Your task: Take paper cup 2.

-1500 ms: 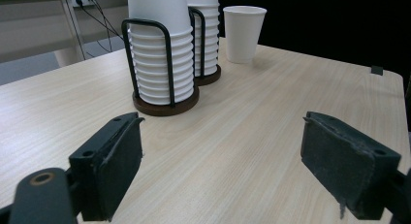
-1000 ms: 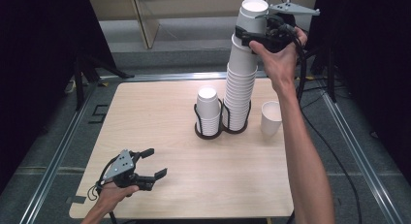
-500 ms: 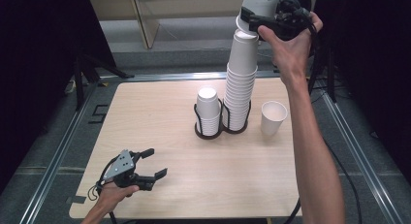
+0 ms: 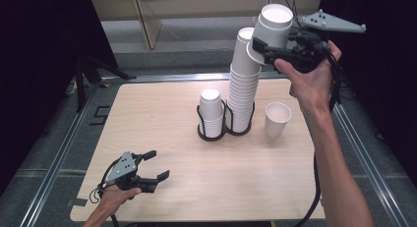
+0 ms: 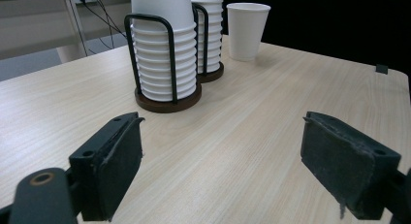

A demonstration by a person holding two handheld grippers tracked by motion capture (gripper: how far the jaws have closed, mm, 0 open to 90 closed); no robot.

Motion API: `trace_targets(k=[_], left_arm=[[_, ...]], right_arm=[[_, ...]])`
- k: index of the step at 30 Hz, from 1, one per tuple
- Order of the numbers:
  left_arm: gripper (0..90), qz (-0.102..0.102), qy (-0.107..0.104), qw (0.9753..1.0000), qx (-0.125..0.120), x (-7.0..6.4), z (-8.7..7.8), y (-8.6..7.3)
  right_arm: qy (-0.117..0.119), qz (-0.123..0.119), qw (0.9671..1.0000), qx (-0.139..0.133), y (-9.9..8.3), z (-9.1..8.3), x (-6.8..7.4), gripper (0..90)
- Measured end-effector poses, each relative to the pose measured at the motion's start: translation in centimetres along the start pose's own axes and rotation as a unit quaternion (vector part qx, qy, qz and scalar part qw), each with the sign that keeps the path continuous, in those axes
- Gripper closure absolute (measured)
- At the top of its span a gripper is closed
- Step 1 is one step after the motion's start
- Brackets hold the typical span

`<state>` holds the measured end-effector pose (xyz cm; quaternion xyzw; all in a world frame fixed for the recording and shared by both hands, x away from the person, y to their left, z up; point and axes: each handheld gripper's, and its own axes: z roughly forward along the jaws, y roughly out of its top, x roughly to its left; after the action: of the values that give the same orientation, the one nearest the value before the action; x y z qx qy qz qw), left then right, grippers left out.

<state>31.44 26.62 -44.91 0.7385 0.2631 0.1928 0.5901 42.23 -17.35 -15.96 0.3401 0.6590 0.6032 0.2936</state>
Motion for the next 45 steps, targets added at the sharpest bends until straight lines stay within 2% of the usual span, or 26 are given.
trace_targets(k=[4,6,7,8,9,10,14,16,19,20,23,24,26,27,29,30,31,33,35,37,38,39,41,42,44,45], left_arm=[[14.7,0.004,0.005,0.9999,0.012,0.0,-0.1,0.0],[14.7,0.003,0.002,1.0000,0.006,0.0,0.0,0.0],[14.7,0.004,0.004,0.9999,0.011,-0.1,0.0,0.0],[14.7,0.005,0.005,0.9999,0.014,-0.1,0.0,0.0],[14.7,0.006,0.004,0.9999,0.012,-0.1,0.0,0.0],[14.7,0.004,0.001,1.0000,0.003,-0.1,0.2,-0.1],[14.7,0.004,0.001,1.0000,0.004,-0.1,0.2,-0.1],[14.7,0.003,0.003,1.0000,0.002,-0.1,0.2,-0.1],[14.7,0.005,0.004,1.0000,0.004,-0.1,0.2,-0.1],[14.7,0.004,0.004,1.0000,0.004,-0.1,0.2,-0.1],[14.7,0.004,0.007,0.9999,0.008,-0.2,0.2,-0.1],[14.7,0.003,0.005,1.0000,0.005,-0.2,0.2,-0.2],[14.7,0.002,0.002,1.0000,0.001,-0.2,0.3,-0.2],[14.7,0.002,0.003,1.0000,0.002,-0.2,0.3,-0.2],[14.7,0.002,0.003,1.0000,0.002,-0.2,0.3,-0.3],[14.7,0.003,0.007,0.9999,0.011,-0.2,0.2,-0.2],[14.7,0.002,0.005,1.0000,0.004,-0.2,0.3,-0.3],[14.7,0.003,0.003,1.0000,0.004,-0.2,0.3,-0.3],[14.7,0.002,0.003,1.0000,0.003,-0.2,0.3,-0.3],[14.7,0.003,0.003,1.0000,0.003,-0.2,0.3,-0.3],[14.7,0.006,0.006,0.9999,0.012,-0.2,0.1,-0.3],[14.7,0.004,0.005,1.0000,0.007,-0.2,0.2,-0.3],[14.7,0.004,0.007,0.9999,0.008,-0.2,0.1,-0.3],[14.7,0.005,0.007,0.9999,0.008,-0.2,0.1,-0.3],[14.7,0.006,0.008,0.9999,0.009,-0.2,0.1,-0.2],[14.7,0.006,0.008,0.9999,0.008,-0.2,0.1,-0.2]], right_arm=[[0.013,0.000,0.9999,0.007,-2.2,-1.6,0.3,15.9],[0.019,0.000,0.9997,0.013,-3.6,-2.1,0.7,16.0],[0.022,0.000,0.9996,0.018,-4.3,-2.3,1.0,15.9],[0.029,0.004,0.9992,0.028,-5.3,-2.4,1.4,15.9],[0.031,-0.004,0.9992,0.027,-5.9,-2.4,1.5,16.0],[0.036,0.006,0.9988,0.033,-6.8,-2.5,1.9,16.0],[0.051,0.002,0.9974,0.051,-9.5,-2.2,2.6,15.9],[0.064,0.012,0.9966,0.051,-10.8,-1.8,2.9,15.9],[0.072,0.011,0.9958,0.056,-12.7,-1.2,3.3,15.9],[0.078,0.017,0.9947,0.064,-13.3,-1.0,3.4,15.9],[0.088,0.023,0.9943,0.056,-15.1,-0.1,3.8,15.9],[0.095,0.032,0.9927,0.067,-15.8,0.1,4.0,16.0],[0.102,0.030,0.9923,0.063,-16.9,0.8,4.3,16.0],[0.107,0.041,0.9911,0.068,-17.2,0.9,4.5,16.0],[0.120,0.043,0.9897,0.065,-18.2,1.4,4.9,16.0],[0.127,0.042,0.9891,0.063,-18.8,1.6,5.2,15.9],[0.127,0.050,0.9884,0.066,-19.1,1.8,5.4,15.9],[0.144,0.046,0.9859,0.072,-19.9,2.2,5.9,15.9],[0.142,0.035,0.9866,0.073,-20.3,2.4,6.2,15.9],[0.156,0.043,0.9833,0.083,-21.1,2.9,6.9,15.9],[0.154,0.034,0.9842,0.081,-21.2,3.0,7.0,15.9],[0.164,0.039,0.9820,0.085,-21.6,3.2,7.4,15.9],[0.160,0.034,0.9821,0.093,-22.2,3.4,7.8,15.9],[0.173,0.039,0.9796,0.095,-22.5,3.7,8.1,15.9],[0.179,0.034,0.9780,0.102,-23.1,4.0,8.5,15.9],[0.177,0.024,0.9784,0.104,-23.3,4.2,8.6,15.9]])
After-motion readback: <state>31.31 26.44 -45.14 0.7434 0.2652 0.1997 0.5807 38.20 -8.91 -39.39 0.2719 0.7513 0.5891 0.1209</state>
